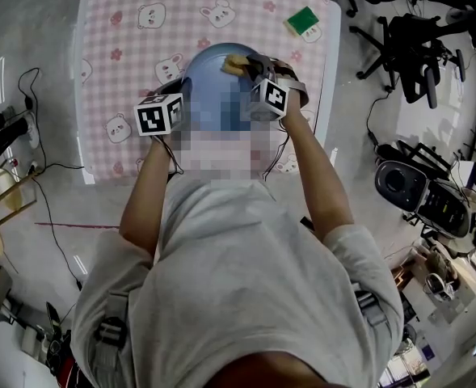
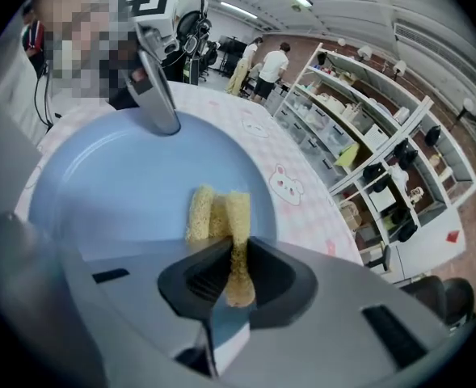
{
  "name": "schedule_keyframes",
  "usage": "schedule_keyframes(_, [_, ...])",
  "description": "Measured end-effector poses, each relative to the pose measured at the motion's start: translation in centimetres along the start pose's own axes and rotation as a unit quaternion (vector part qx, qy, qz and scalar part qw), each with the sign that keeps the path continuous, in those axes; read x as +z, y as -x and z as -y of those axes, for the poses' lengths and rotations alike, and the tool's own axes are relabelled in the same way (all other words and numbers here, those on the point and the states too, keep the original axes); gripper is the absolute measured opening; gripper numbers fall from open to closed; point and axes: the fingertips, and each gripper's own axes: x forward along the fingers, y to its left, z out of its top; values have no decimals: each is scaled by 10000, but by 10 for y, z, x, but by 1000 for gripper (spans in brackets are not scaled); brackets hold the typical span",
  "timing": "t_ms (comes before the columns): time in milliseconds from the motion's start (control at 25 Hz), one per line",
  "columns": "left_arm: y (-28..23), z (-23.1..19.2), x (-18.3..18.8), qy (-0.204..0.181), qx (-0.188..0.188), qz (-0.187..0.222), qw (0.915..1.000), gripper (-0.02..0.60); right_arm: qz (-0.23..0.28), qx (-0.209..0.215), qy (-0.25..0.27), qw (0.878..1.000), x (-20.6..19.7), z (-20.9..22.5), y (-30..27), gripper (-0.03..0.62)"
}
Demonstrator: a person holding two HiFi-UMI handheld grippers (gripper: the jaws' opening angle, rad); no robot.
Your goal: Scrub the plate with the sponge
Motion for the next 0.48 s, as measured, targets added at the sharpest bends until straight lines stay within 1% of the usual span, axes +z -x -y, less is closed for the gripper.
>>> schedule_keyframes(280, [-8, -1, -2, 46, 33, 13, 10000, 31, -97, 270, 305, 9991, -15, -23, 8, 57])
schedule_keyframes(480, [-6, 5, 0, 102, 78, -4, 9999, 29, -136, 454, 415, 9980, -23, -34, 23, 57])
